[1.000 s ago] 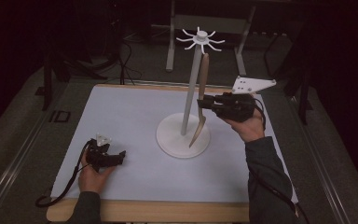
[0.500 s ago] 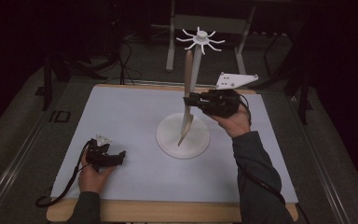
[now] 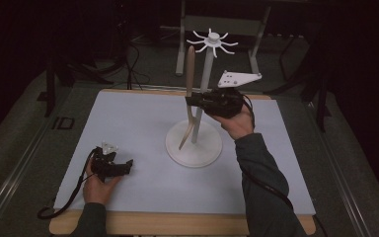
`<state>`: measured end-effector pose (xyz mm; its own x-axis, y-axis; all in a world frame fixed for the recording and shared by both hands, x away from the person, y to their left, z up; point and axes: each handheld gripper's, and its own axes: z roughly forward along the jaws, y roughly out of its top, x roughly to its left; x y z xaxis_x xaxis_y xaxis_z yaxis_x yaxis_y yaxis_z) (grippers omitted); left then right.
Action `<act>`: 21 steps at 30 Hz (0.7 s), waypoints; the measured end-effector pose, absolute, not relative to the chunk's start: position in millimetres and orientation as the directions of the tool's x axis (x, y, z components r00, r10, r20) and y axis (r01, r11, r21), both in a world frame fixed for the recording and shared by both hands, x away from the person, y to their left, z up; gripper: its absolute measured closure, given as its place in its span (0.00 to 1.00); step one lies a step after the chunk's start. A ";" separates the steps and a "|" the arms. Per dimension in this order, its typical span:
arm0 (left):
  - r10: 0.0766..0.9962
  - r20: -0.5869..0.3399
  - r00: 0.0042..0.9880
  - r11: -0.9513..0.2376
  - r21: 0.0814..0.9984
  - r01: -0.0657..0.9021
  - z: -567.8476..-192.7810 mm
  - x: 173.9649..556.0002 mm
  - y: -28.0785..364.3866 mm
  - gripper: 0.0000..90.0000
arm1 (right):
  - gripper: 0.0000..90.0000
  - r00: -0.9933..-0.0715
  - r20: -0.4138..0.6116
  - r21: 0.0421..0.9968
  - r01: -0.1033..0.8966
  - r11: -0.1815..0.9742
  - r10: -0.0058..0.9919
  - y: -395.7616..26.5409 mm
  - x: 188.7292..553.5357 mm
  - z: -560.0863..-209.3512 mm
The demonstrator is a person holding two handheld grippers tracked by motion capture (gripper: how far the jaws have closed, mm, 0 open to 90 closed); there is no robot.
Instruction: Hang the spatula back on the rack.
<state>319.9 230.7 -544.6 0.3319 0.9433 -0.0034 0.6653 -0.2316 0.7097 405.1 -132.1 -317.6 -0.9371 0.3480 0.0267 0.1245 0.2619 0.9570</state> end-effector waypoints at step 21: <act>0.943 -0.004 0.332 -0.231 0.710 0.665 -544.7 319.9 230.7 0.16 | 0.87 -0.931 0.131 0.952 0.213 0.218 0.341 -107.6 427.5 -316.1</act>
<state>319.9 230.7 -544.7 0.3316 0.9434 -0.0036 0.6653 -0.2311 0.7099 427.5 -107.6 -316.1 -0.9310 0.3408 0.1305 0.2135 0.2185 0.9522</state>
